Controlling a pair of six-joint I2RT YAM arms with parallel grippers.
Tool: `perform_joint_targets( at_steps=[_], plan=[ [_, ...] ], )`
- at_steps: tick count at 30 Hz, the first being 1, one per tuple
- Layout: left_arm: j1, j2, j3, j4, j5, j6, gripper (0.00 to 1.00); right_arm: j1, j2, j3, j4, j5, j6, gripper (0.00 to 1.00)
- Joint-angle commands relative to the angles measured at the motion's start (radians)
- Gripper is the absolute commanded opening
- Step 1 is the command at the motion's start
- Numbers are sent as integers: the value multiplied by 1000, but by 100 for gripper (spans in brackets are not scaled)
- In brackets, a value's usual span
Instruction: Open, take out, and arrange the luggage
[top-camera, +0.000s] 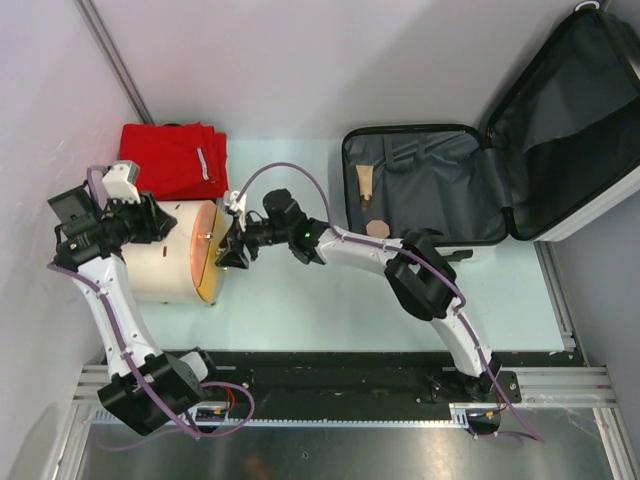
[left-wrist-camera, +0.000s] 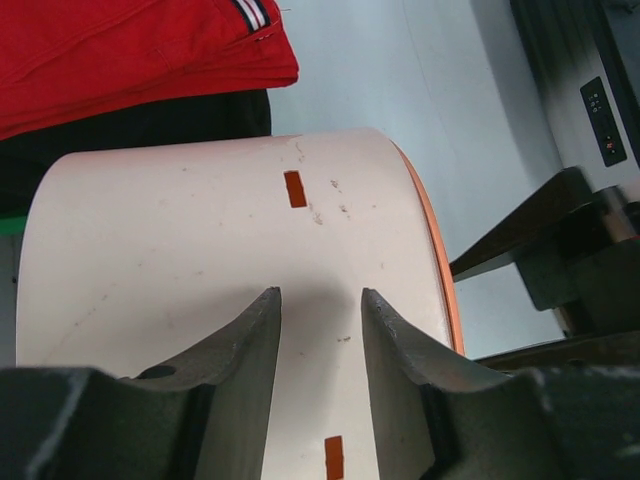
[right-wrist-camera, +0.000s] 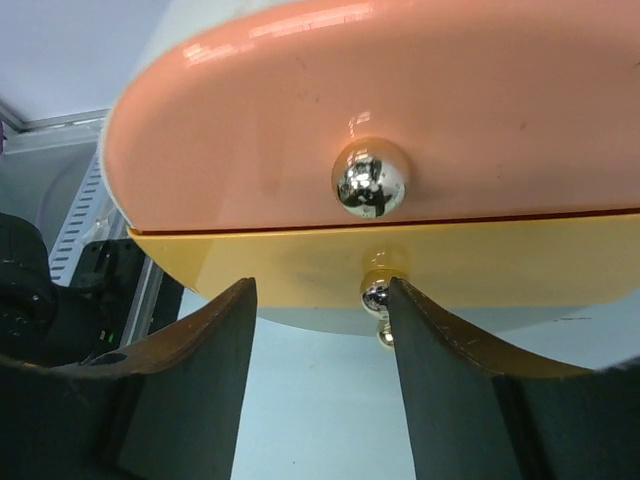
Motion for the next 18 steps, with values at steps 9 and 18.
perform_joint_targets(
  at_steps=[9, 18],
  plan=[
    [-6, 17, -71, -236, -83, 6, 44, 42, 78, 74, 19, 80, -57, 50],
    [-6, 21, -72, -236, -77, 3, 43, 52, 104, 94, 3, 161, -81, 52]
  ],
)
